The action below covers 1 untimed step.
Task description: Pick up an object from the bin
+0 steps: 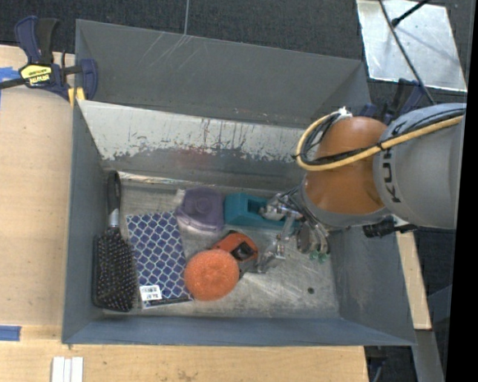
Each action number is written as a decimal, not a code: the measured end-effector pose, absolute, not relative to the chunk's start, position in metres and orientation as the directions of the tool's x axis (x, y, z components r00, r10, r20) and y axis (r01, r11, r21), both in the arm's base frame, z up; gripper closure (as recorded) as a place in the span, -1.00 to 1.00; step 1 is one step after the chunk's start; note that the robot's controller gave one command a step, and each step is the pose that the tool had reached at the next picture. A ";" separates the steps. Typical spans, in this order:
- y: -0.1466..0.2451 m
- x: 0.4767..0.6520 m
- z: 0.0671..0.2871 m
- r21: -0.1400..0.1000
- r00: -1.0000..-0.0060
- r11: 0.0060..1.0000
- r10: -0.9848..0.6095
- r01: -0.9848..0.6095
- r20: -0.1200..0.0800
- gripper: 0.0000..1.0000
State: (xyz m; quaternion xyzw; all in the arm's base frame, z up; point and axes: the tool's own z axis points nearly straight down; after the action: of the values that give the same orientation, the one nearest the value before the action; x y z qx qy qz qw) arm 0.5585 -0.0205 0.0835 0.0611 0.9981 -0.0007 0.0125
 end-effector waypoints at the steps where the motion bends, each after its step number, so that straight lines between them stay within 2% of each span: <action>1: -0.010 0.552 0.086 -0.004 -0.984 0.984 0.178 0.178 -0.030 -1.00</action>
Offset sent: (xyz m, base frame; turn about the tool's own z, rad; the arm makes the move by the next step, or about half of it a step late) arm -0.0144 0.0546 -0.0081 -0.0814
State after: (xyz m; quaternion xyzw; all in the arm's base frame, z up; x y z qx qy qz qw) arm 0.5516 -0.0104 0.0856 0.0895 0.9959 -0.0036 0.0146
